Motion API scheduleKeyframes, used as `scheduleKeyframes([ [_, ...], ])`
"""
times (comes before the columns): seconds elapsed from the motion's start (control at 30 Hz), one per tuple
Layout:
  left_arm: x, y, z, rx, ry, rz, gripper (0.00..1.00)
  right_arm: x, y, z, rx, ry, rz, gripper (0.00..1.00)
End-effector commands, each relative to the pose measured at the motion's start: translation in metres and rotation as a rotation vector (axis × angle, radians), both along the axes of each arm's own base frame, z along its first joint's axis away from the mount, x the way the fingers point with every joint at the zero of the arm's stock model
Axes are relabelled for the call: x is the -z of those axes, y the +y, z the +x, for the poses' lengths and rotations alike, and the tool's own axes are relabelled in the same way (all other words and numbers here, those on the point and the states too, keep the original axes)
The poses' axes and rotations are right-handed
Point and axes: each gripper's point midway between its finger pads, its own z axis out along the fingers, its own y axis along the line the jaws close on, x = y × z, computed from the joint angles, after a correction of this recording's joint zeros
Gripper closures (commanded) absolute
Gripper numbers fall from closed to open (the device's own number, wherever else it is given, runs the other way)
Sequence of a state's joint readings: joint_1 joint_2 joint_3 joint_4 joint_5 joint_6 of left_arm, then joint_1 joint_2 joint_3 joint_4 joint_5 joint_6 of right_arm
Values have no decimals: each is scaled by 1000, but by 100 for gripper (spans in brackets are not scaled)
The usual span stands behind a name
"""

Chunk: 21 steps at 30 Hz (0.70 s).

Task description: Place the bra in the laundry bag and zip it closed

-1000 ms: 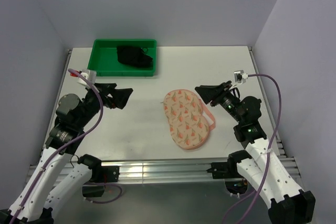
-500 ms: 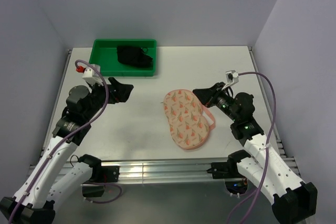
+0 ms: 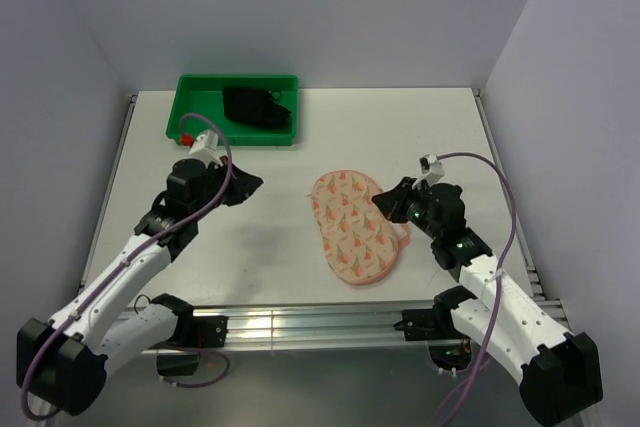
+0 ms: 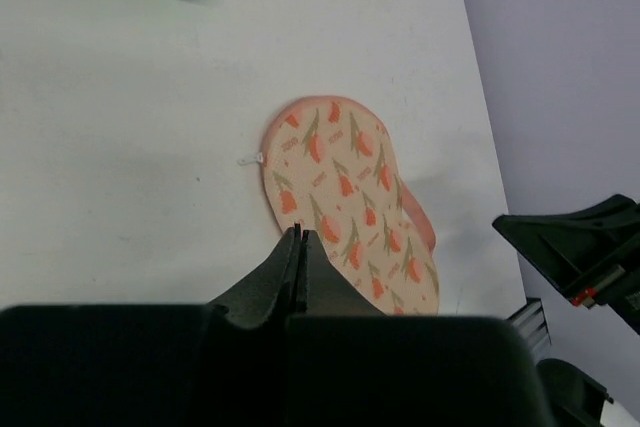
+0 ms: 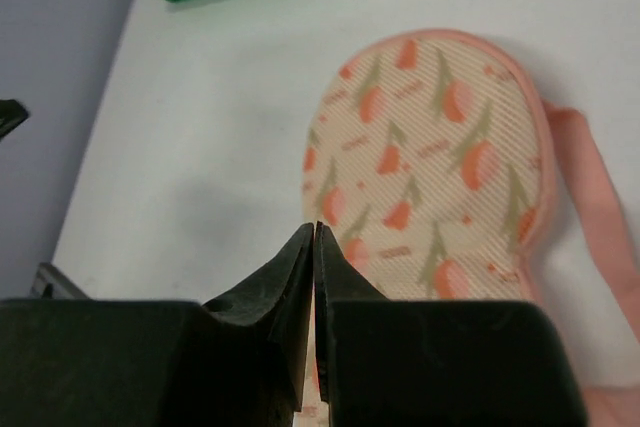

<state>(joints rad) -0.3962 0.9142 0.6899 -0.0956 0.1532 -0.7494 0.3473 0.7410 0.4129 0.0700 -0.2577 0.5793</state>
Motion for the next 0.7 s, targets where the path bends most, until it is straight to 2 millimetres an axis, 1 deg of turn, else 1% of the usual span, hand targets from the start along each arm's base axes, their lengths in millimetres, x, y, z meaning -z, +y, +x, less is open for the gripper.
scheduleKeyframes([
  [0.0, -2, -25, 3, 36, -18, -24, 100, 28, -15, 7, 100, 80, -60, 91],
  [0.03, 9, -36, 0, 51, 1, 7, 100, 33, -17, 9, 117, 87, -68, 90],
  [0.1, 12, -49, 0, 68, -11, 22, 100, 42, -22, 11, 144, 114, -82, 88],
  [0.13, 18, -57, -4, 84, -5, 37, 100, 49, -22, 14, 153, 128, -95, 86],
  [0.17, 22, -57, -2, 73, -6, 51, 100, 53, -23, 16, 162, 140, -106, 83],
  [0.2, 28, -53, 1, 45, -5, 64, 100, 63, -25, 19, 169, 174, -131, 76],
  [0.23, 25, -54, 4, 36, -21, 55, 100, 67, -27, 21, 180, 185, -147, 71],
  [0.27, 24, -55, 6, 35, -32, 62, 100, 68, -33, 28, 221, 187, -169, 64],
  [0.3, 24, -58, 7, 50, -35, 62, 100, 78, -35, 30, 229, 219, -193, 50],
  [0.37, 23, -73, 6, 104, -36, 52, 100, 80, -34, 36, 237, 230, -193, 45],
  [0.4, 27, -78, 4, 124, -30, 53, 100, 88, -33, 38, 236, 256, -202, 45],
  [0.43, 37, -85, 1, 145, -12, 66, 100, 90, -31, 41, 237, 258, -199, 46],
  [0.47, 40, -88, 0, 154, -8, 66, 100, 92, -34, 45, 265, 267, -198, 49],
  [0.5, 51, -88, -4, 162, 11, 73, 100, 102, -36, 47, 278, 291, -213, 52],
  [0.53, 57, -88, -7, 168, 22, 73, 100, 104, -36, 50, 287, 291, -210, 53],
  [0.57, 58, -89, -9, 175, 20, 62, 100, 109, -36, 51, 294, 306, -204, 57],
  [0.6, 66, -87, -13, 180, 34, 65, 100, 120, -35, 50, 293, 336, -212, 58],
  [0.67, 69, -86, -17, 182, 36, 59, 100, 124, -29, 52, 294, 346, -175, 62],
])
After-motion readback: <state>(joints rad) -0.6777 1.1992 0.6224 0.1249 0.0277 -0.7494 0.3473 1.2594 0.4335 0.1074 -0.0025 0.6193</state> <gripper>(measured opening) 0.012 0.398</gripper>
